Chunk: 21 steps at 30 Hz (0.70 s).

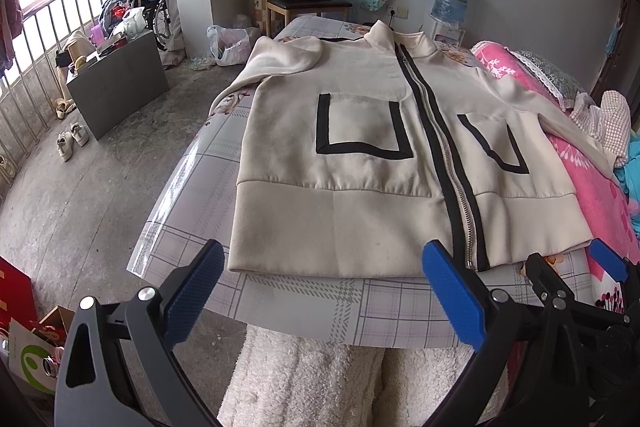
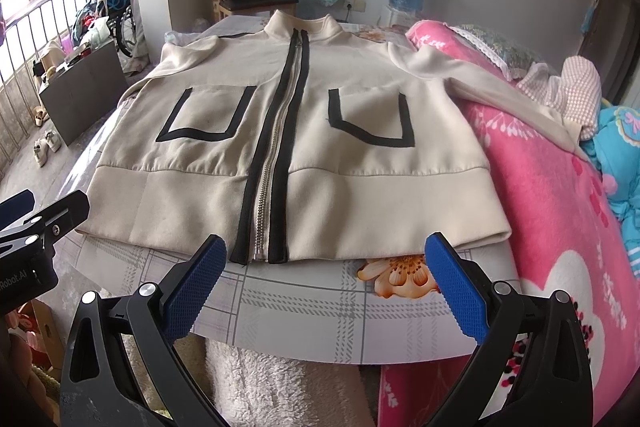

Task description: Fold large clothes

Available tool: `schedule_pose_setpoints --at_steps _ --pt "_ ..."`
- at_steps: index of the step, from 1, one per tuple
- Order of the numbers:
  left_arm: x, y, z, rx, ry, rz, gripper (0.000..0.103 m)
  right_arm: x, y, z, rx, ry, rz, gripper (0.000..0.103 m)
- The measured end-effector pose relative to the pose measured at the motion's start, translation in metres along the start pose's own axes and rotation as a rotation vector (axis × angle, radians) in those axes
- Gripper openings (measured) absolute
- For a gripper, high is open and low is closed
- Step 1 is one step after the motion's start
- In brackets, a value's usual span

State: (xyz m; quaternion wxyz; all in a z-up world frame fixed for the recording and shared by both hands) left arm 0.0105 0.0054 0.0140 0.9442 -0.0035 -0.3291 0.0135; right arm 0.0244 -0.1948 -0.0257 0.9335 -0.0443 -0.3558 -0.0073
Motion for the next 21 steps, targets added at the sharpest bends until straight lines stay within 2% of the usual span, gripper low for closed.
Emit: schedule_pose_setpoints --at_steps 16,21 --pt "0.000 0.001 0.001 -0.004 -0.005 0.003 0.097 0.010 0.006 -0.002 0.027 -0.014 -0.002 0.096" --pt "0.012 0.005 -0.001 -0.006 -0.003 0.010 0.097 0.017 0.010 -0.005 0.030 -0.019 -0.002 0.096"
Point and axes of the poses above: each gripper's, at about its wrist camera, not at the fingertips, and z roughly against the way its jaws point, y to its left, x to its top, the point moved 1 cm from there along -z, roughly the way its jaws point, and after that the axes turned 3 degrees about -z, right-handed, at the moved point
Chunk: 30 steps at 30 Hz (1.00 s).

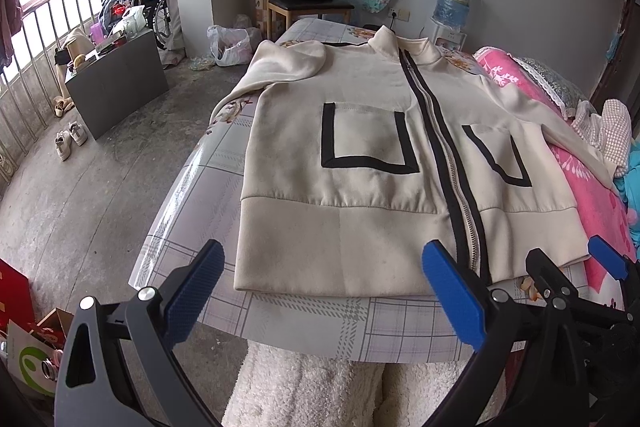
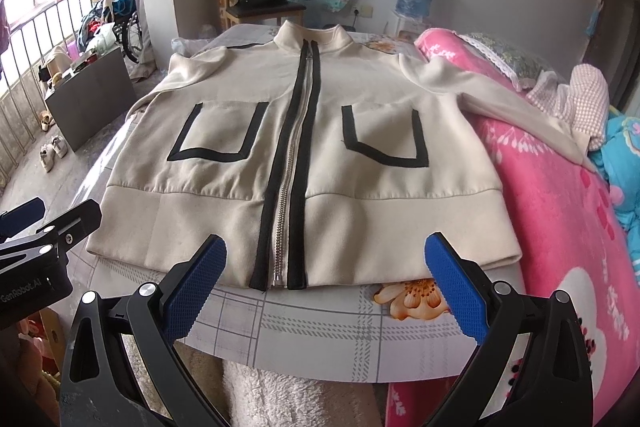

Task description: Fold large clothes

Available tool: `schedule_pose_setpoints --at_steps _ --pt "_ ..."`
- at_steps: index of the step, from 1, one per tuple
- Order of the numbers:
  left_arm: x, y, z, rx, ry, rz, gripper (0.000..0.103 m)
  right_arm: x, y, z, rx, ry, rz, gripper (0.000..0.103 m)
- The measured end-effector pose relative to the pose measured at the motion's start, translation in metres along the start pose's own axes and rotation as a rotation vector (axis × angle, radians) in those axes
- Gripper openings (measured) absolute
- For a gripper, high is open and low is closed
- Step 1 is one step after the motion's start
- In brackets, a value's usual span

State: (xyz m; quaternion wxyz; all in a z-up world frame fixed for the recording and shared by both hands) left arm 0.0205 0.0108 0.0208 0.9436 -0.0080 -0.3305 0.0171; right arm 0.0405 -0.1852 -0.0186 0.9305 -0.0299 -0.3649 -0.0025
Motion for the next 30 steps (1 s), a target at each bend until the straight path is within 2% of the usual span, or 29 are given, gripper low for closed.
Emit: schedule_pose_setpoints --at_steps 8,13,19,26,30 --pt "0.007 0.007 -0.011 0.002 0.006 0.011 0.097 0.007 0.006 -0.004 0.009 -0.005 0.008 0.096" --pt "0.006 0.012 -0.020 0.005 0.012 0.018 0.097 0.011 0.008 -0.008 0.058 0.003 -0.005 0.096" --pt "0.007 0.021 -0.050 0.036 0.045 -0.005 0.097 0.016 0.012 -0.026 0.058 0.017 0.010 0.096" --pt "0.034 0.049 -0.079 0.105 0.029 -0.013 0.097 0.049 0.028 -0.057 0.063 0.016 0.064 0.096" --pt "0.055 0.071 -0.091 0.055 -0.024 -0.006 0.097 0.075 0.047 -0.077 0.118 -0.014 0.105 0.096"
Point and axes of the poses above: each gripper's, at about its wrist camera, not at the fingertips, and z roughly against the way its jaws point, y to its left, x to its top, the point moved 1 cm from there along -z, roughly the way its jaws point, and after that the axes turned 3 degrees about -z, right-handed, at the moved point
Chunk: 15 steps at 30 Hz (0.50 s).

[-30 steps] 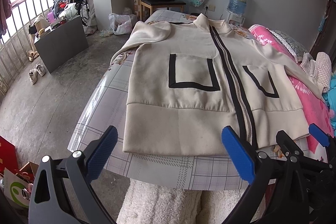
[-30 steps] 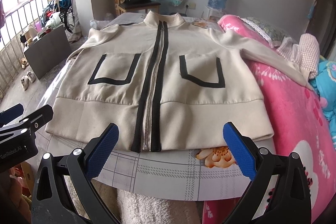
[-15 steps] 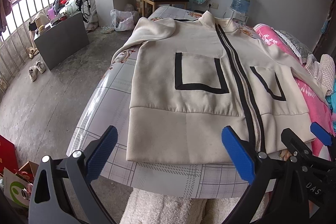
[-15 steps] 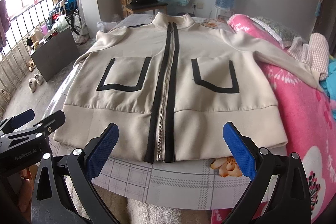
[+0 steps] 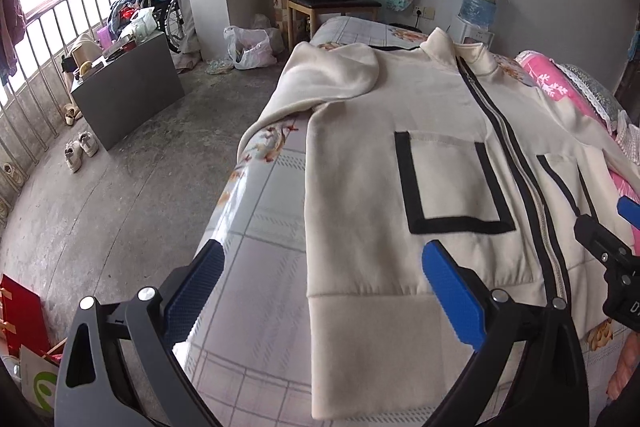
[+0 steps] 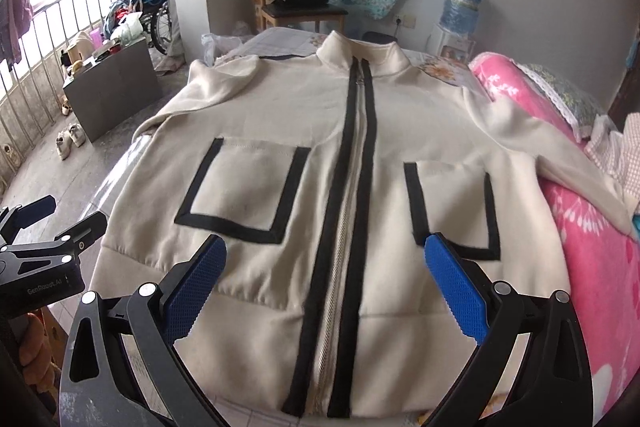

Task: Fold large clothes
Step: 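Grasp the jacket sleeve with the left tool and fold it across the front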

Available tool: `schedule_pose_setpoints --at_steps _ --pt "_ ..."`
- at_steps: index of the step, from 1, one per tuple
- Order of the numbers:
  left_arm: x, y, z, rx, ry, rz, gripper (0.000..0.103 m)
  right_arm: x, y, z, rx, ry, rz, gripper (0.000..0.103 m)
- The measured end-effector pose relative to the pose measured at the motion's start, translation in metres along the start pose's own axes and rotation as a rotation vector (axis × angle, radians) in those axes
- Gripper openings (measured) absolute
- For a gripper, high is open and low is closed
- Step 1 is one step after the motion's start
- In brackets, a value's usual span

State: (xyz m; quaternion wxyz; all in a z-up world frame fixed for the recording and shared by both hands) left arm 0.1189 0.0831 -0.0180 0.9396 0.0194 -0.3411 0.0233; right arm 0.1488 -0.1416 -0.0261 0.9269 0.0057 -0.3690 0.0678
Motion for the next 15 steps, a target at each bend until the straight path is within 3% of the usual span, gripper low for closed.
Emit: schedule_pose_setpoints --at_steps 3,7,12,15 --pt "0.013 0.020 -0.008 -0.090 -0.046 0.029 0.097 0.020 0.010 -0.021 0.060 -0.010 0.024 0.096" --pt "0.037 0.051 -0.024 -0.187 -0.032 0.112 0.097 0.040 0.023 -0.047 0.131 -0.013 0.061 0.096" --pt "0.064 0.085 -0.047 -0.209 -0.032 0.174 0.097 0.052 0.037 -0.072 0.193 0.019 0.094 0.096" --pt "0.078 0.117 -0.083 -0.216 0.031 0.310 0.097 0.055 0.043 -0.085 0.205 0.053 0.111 0.096"
Point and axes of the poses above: each gripper's, at about its wrist camera, not at the fingertips, and z roughly against the way its jaws point, y to its left, x to its top, the point moved 1 cm from there along -z, roughly the way its jaws point, and after that the axes turned 3 degrees about -z, right-handed, at the moved point
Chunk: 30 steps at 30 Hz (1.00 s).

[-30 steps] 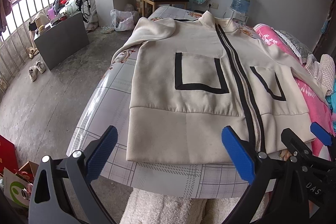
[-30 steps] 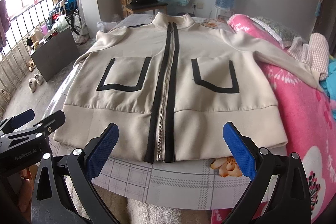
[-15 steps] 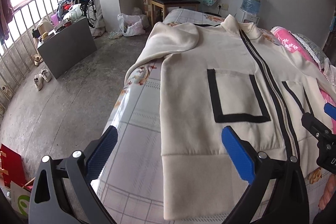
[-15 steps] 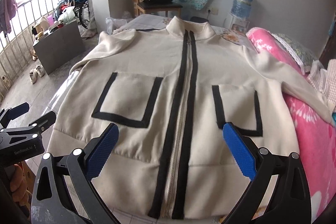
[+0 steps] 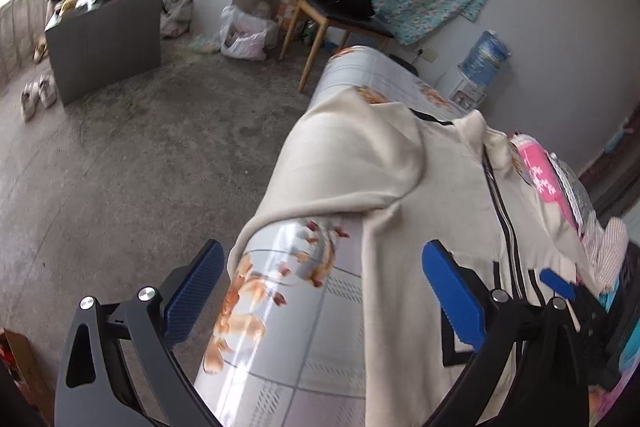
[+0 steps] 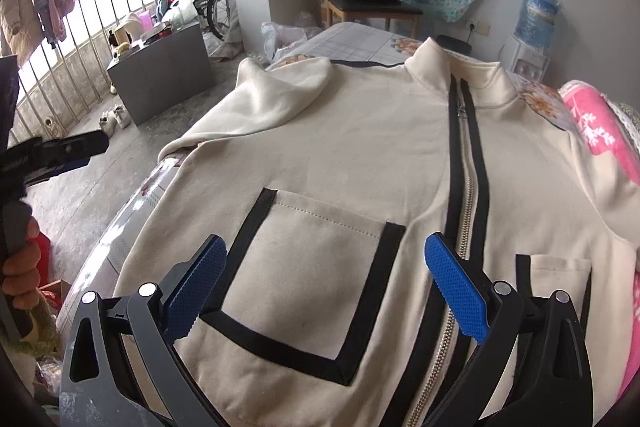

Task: Fold large clothes
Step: 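Grasp the jacket sleeve with the left tool and fold it across the front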

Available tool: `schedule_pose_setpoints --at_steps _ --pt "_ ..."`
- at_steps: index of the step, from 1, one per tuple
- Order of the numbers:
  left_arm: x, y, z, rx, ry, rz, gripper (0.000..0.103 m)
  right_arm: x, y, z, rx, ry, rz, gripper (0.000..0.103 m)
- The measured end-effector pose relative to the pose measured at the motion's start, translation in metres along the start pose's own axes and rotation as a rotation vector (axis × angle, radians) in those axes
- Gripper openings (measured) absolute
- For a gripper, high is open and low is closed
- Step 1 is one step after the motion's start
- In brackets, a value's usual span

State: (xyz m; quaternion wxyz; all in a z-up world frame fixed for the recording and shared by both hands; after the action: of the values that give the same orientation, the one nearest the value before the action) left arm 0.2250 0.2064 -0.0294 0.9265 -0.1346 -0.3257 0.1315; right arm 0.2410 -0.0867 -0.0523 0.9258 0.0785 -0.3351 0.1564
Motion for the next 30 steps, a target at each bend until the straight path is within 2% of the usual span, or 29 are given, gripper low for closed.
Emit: schedule_pose_setpoints --at_steps 2,4,7,12,14,17,20,23,25,27,30 --pt "0.013 0.031 -0.025 -0.043 0.058 0.153 0.097 0.000 0.002 -0.004 0.011 0.007 0.002 0.096" --pt "0.016 0.069 -0.055 -0.088 0.163 0.367 0.095 0.001 0.003 -0.009 0.017 0.016 0.010 0.096" --pt "0.005 0.118 -0.096 -0.219 0.280 0.685 0.095 0.000 0.005 -0.014 0.019 0.030 0.022 0.096" --pt "-0.024 0.154 -0.163 -0.402 0.472 0.974 0.095 0.004 0.003 -0.021 -0.001 0.054 0.040 0.096" --pt "-0.031 0.156 -0.183 -0.416 0.521 1.015 0.095 0.005 0.001 -0.023 -0.013 0.061 0.044 0.096" --pt "-0.033 0.157 -0.200 -0.463 0.541 1.050 0.095 0.008 -0.002 -0.029 -0.031 0.075 0.042 0.096" --pt "-0.027 0.161 -0.207 -0.480 0.513 1.075 0.085 0.011 -0.006 -0.034 -0.041 0.085 0.034 0.096" --pt "-0.025 0.165 -0.214 -0.476 0.518 1.075 0.059 0.014 -0.010 -0.038 -0.045 0.088 0.020 0.096" --pt "-0.022 0.166 -0.214 -0.455 0.519 1.065 0.034 0.017 -0.012 -0.038 -0.046 0.086 0.007 0.096" --pt "-0.019 0.170 -0.211 -0.427 0.493 1.047 0.018 0.019 -0.014 -0.038 -0.048 0.083 -0.004 0.096" --pt "-0.004 0.174 -0.194 -0.369 0.413 0.966 0.008 0.022 -0.017 -0.034 -0.056 0.071 -0.010 0.096"
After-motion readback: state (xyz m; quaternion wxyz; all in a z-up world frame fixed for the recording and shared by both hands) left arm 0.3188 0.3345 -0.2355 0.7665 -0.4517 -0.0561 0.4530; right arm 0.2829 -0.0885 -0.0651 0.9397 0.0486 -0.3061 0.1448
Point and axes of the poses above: each gripper's, at about its wrist camera, not at the fingertips, and z roughly against the way its jaws point, y to its left, x to its top, the point moved 1 cm from there along -z, roughly the way its jaws point, and after that the axes turned 3 degrees about -z, right-handed, at the moved point
